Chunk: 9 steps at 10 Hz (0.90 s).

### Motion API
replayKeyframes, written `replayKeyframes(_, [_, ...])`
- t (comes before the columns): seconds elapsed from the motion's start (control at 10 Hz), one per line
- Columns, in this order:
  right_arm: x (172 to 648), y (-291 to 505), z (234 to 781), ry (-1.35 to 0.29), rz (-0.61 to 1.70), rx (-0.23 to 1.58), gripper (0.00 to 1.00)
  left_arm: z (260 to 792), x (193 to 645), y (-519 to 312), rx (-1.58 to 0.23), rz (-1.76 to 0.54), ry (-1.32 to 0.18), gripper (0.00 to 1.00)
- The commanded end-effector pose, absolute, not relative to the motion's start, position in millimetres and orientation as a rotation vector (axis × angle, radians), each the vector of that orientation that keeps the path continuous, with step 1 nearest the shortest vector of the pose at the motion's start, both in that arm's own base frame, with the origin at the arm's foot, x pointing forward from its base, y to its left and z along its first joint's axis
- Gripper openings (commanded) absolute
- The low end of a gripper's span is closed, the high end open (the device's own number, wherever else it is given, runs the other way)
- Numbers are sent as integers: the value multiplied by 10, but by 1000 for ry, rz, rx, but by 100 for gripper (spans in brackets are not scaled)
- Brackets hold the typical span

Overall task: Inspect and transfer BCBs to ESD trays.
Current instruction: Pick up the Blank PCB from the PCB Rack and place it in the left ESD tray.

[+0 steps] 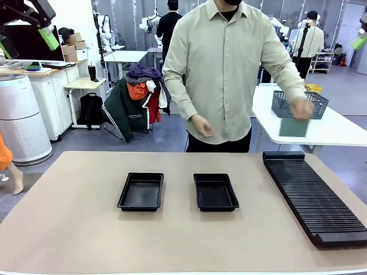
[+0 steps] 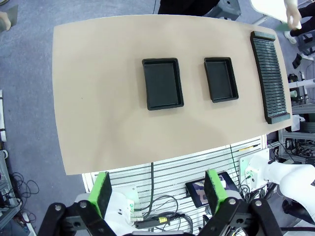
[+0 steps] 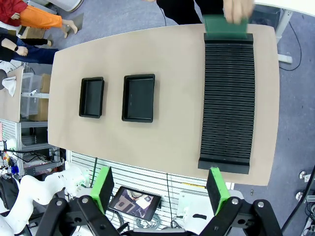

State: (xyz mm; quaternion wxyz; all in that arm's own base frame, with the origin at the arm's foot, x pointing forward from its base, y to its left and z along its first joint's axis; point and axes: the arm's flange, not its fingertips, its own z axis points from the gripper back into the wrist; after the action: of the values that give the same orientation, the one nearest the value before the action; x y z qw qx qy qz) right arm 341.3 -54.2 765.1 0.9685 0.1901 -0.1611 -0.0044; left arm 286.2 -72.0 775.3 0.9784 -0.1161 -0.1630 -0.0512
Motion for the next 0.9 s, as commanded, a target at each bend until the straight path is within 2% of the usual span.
replayKeyframes(0.0, [3414,-537,7651,-326,-8,385,100,7746,2866,-705,-234,-98,-327,100])
replayKeyframes(0.8, [3414,-537,7651,-326,-8,385,100,7746,2866,-705,-234,-98,-327,100])
